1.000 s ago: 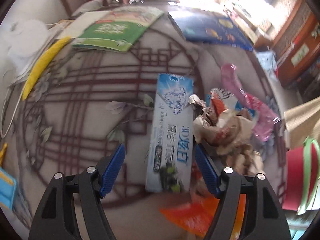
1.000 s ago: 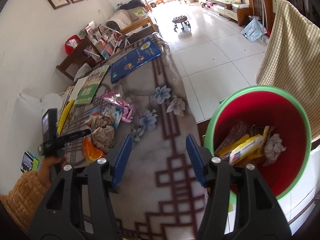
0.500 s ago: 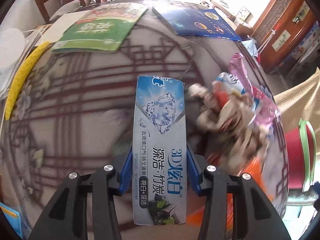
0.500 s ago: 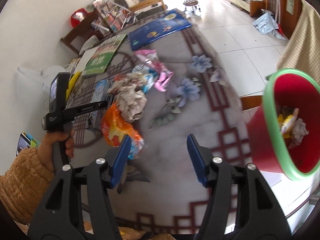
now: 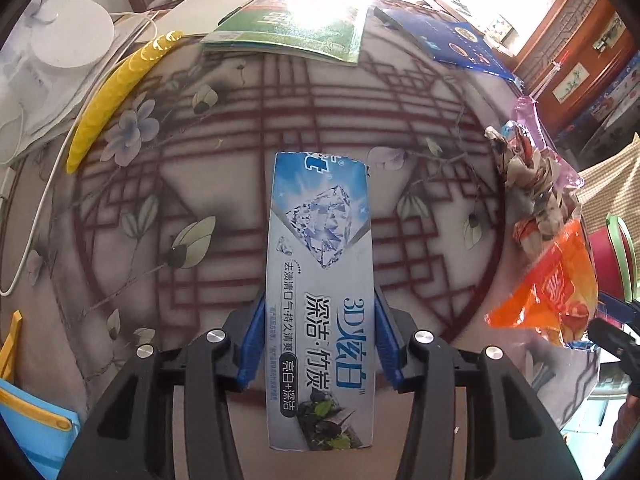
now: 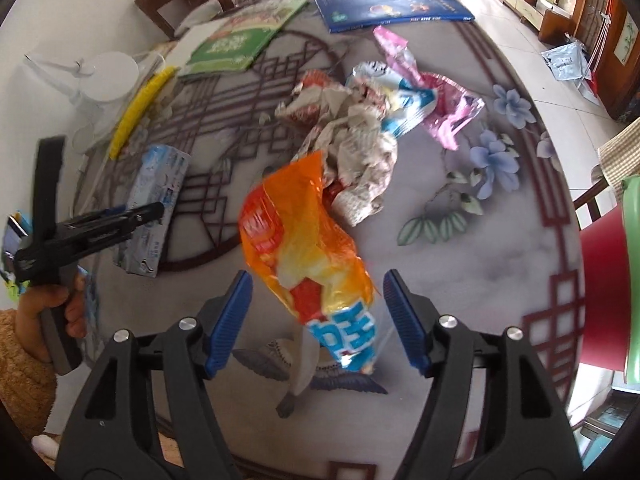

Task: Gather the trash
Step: 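Grasp the white-blue toothpaste box with the left tool while the right tool grasps the orange snack bag, then lift the toothpaste box and orange bag off the table with both tools, then carry the toothpaste box and orange bag in both tools over the red bucket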

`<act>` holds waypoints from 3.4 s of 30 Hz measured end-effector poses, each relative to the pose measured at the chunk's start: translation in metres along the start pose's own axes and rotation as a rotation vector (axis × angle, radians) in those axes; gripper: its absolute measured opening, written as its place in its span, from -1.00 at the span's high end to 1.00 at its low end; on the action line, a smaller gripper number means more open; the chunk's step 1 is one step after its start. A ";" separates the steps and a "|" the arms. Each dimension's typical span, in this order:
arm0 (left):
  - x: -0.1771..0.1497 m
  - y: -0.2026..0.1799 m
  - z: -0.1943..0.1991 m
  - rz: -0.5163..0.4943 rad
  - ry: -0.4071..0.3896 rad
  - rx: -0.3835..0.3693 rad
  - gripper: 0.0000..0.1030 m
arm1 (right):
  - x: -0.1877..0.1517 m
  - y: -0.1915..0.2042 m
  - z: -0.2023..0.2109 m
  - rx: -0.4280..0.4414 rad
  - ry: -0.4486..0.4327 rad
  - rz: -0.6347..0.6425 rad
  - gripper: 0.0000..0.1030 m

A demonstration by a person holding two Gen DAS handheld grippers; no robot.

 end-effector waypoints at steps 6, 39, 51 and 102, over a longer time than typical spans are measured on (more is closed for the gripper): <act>-0.001 0.002 0.005 -0.007 -0.012 -0.041 -0.16 | -0.006 0.012 -0.011 0.015 0.031 -0.006 0.06; 0.019 -0.033 0.113 -0.026 -0.284 -0.172 0.12 | 0.037 0.030 0.077 -0.071 -0.279 -0.019 0.41; 0.017 -0.065 0.129 -0.081 -0.314 -0.209 0.12 | 0.034 0.009 0.113 -0.097 -0.375 -0.077 0.41; -0.022 -0.194 0.110 -0.169 -0.260 -0.219 0.12 | -0.017 -0.101 0.144 -0.080 -0.373 -0.159 0.38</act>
Point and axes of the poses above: each gripper's, at about its wrist camera, not at the fingertips, and z roughly against the way its jaws point, y to its left, x to its top, the point moved 1 cm from there along -z, roughly the way its jaws point, and after that the axes turned 13 degrees about z, right-handed, at the moved point
